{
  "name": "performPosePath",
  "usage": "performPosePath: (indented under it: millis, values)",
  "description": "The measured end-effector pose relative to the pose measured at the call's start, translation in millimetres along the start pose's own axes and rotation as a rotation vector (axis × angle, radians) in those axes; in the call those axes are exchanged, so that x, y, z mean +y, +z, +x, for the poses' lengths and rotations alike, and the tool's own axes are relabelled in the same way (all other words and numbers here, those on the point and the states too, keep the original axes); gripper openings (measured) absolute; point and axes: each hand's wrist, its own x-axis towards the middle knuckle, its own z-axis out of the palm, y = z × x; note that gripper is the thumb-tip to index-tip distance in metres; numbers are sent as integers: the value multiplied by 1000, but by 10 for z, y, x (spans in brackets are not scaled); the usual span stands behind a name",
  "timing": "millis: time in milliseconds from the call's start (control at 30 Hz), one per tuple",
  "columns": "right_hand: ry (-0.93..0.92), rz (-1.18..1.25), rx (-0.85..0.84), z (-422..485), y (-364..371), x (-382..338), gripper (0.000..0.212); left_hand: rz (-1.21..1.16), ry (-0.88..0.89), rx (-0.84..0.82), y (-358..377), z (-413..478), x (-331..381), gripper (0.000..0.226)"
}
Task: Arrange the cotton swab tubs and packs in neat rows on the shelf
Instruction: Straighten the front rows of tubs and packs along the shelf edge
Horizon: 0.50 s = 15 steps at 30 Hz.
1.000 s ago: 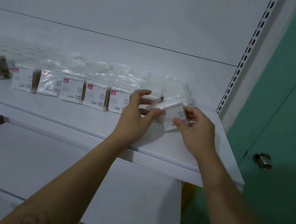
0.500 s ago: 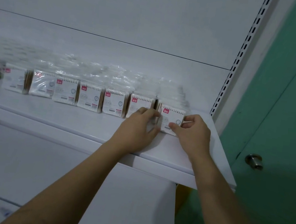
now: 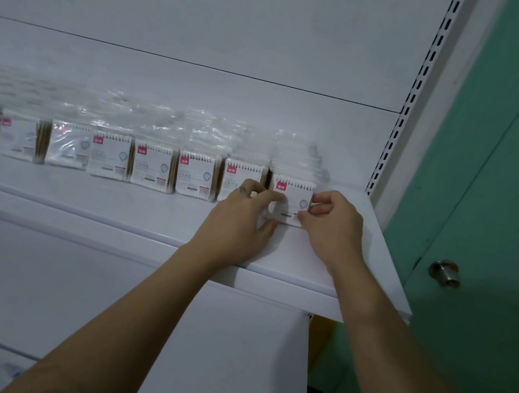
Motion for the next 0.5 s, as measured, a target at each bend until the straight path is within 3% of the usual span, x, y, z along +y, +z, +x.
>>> performPosePath:
  millis: [167, 500]
  values:
    - [-5, -27, -14, 15, 1, -33, 22, 63, 46, 31, -18, 9, 10, 32]
    - [12, -50, -36, 15, 12, -21, 19, 140, 49, -9, 1, 2, 20, 43]
